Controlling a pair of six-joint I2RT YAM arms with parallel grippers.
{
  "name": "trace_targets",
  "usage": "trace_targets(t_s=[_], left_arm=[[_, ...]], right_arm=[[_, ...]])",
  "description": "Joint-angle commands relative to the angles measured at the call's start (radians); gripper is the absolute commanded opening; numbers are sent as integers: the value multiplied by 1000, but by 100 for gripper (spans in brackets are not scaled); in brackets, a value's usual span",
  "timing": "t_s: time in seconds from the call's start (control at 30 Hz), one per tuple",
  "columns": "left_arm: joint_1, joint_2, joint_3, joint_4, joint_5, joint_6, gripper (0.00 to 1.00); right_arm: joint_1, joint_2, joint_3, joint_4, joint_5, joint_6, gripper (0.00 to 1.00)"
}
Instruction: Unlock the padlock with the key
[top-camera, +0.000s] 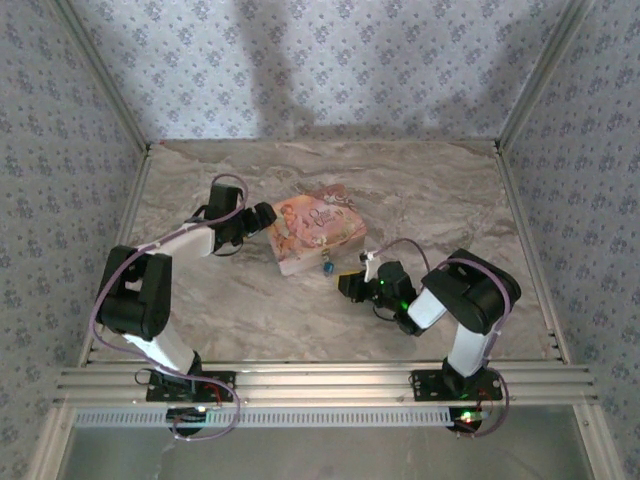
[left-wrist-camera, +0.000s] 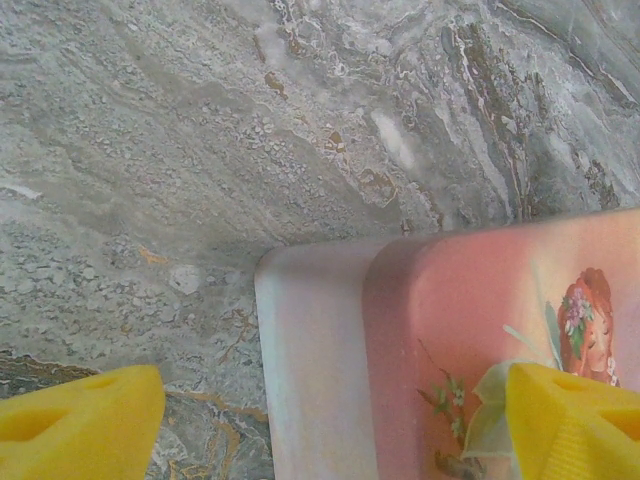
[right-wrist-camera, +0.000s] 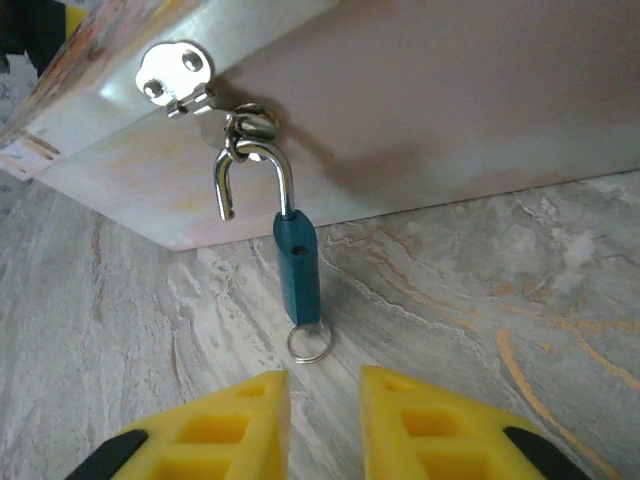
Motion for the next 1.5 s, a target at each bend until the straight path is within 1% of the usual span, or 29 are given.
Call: trace_targets(t_s=[0.0, 0.13, 0.27, 0.33, 0.53, 0.67, 0.83, 1.2, 1.47], left_arm=[[-7, 9, -58, -154, -25, 13, 86], [-10, -6, -76, -153, -25, 10, 86], [-18, -24, -94, -158, -29, 4, 86], [-24, -32, -103, -159, -31, -1, 87], [-46, -56, -121, -161, -41, -16, 86], [-49, -60, -126, -163, -48, -20, 86], [-51, -56, -122, -163, -49, -21, 86], [-57, -49, -115, -162, -46, -21, 86], [-63, -45, -107, -160, -43, -25, 86]], right_arm=[[-15, -43, -24, -42, 19, -6, 32], [-40, -109, -28, -91, -26, -32, 38], [-73, -179, 4, -159, -141, -67, 44], [-90, -199, 15, -161, -208, -73, 47], [-107, -194, 59, -144, -311, -53, 63], [-111, -149, 94, -132, -330, -39, 72], [-122, -78, 122, -66, -367, 12, 73], [-126, 47, 184, -8, -379, 33, 72], [-126, 123, 203, 79, -389, 73, 72]])
